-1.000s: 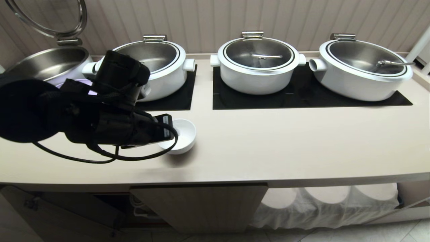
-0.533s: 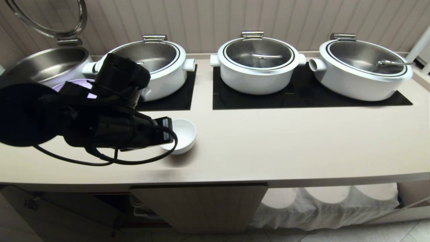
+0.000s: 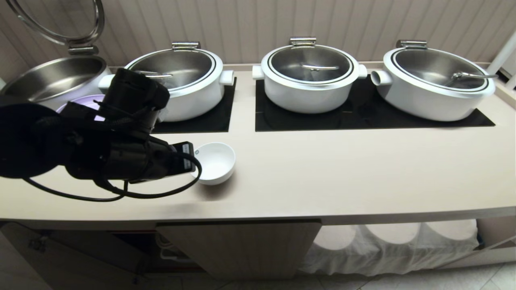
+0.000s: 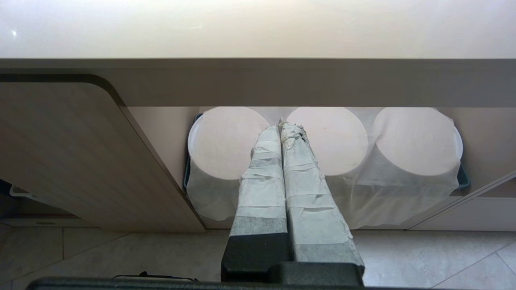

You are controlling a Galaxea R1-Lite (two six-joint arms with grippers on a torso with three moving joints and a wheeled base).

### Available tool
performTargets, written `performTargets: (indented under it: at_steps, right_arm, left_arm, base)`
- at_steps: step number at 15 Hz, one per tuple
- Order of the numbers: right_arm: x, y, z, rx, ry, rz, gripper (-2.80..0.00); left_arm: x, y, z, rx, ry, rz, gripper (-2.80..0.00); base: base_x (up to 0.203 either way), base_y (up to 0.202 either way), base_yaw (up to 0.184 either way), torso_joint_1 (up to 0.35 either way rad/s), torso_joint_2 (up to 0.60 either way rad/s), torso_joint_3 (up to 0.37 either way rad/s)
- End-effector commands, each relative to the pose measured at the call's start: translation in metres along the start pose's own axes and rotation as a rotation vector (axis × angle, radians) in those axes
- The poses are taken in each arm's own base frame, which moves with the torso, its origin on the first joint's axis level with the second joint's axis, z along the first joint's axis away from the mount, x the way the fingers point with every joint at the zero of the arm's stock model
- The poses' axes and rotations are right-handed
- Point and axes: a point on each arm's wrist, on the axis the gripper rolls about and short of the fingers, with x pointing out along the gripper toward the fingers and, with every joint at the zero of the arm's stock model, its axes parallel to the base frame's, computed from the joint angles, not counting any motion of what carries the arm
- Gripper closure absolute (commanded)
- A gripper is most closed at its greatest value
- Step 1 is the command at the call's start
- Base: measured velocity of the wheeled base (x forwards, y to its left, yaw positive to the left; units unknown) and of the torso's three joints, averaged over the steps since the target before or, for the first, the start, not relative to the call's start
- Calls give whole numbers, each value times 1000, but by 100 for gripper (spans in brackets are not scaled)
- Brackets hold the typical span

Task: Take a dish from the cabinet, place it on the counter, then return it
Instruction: Place it on the table, then pick up the bowl from the table

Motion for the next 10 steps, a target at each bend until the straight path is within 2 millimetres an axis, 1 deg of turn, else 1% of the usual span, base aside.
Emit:
performTargets:
  at_steps: [1,4,7,10]
  right_arm:
    - [0,0,0,0,0,0,0]
    - [0,0,0,0,0,0,0]
    - [0,0,0,0,0,1,0]
    - [0,0,0,0,0,0,0]
  left_arm:
    - [-4,6,1,-14,-8,11,0]
    - [-9,21,0,-40,-18,43,0]
    - [-14,41,-4,-75,-20,86,0]
    - [-15,49,-14,-82,-20,103,0]
  base:
    - [0,0,0,0,0,0]
    - [0,0,0,0,0,0]
    - [0,0,0,0,0,0]
    - [0,0,0,0,0,0]
